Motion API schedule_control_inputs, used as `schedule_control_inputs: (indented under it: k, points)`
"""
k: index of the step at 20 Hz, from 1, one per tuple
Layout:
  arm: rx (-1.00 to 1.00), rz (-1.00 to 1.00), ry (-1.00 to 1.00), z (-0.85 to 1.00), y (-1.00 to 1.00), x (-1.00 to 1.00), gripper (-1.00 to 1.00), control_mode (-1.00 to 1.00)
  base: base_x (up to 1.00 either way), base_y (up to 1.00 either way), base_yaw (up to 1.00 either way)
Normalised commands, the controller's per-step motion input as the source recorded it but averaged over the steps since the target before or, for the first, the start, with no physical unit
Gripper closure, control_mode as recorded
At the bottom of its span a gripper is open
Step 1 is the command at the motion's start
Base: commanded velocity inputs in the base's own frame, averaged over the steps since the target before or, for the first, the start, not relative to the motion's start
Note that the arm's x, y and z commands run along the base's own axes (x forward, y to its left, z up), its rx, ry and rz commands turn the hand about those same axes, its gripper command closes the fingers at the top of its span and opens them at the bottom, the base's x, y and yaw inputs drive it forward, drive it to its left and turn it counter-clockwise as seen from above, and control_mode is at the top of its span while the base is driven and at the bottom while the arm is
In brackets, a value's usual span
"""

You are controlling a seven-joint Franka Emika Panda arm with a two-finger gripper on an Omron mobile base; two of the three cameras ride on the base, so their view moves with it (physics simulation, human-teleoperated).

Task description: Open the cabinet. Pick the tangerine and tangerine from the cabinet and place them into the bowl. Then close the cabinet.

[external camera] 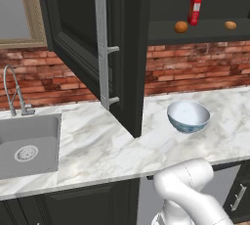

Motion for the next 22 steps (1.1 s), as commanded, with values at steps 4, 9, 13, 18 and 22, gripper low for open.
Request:
schedule_control_inputs:
  k: [4,9,13,18,22]
  points:
    - [0.29,-0.17,0.00,0.09,-0.97,-0.94,-1.00,-1.00,0.00,0.00,0.00]
    - [0.04,0.00,0.00,0.00,-0.13,-0.06,-1.00,-1.00,0.00,0.00,0.00]
    - [-0.04,0.00,0.00,-0.26,0.00,0.35,-1.00,-1.00,0.00,0.00,0.00]
    - [0.01,0.00,0.01,-0.09,-0.10,0.83,-1.00,-1.00,0.00,0.00,0.00]
    - [0.10,0.01,0.02,-0.02,-0.37,0.46,-1.00,-1.00,0.00,0.00,0.00]
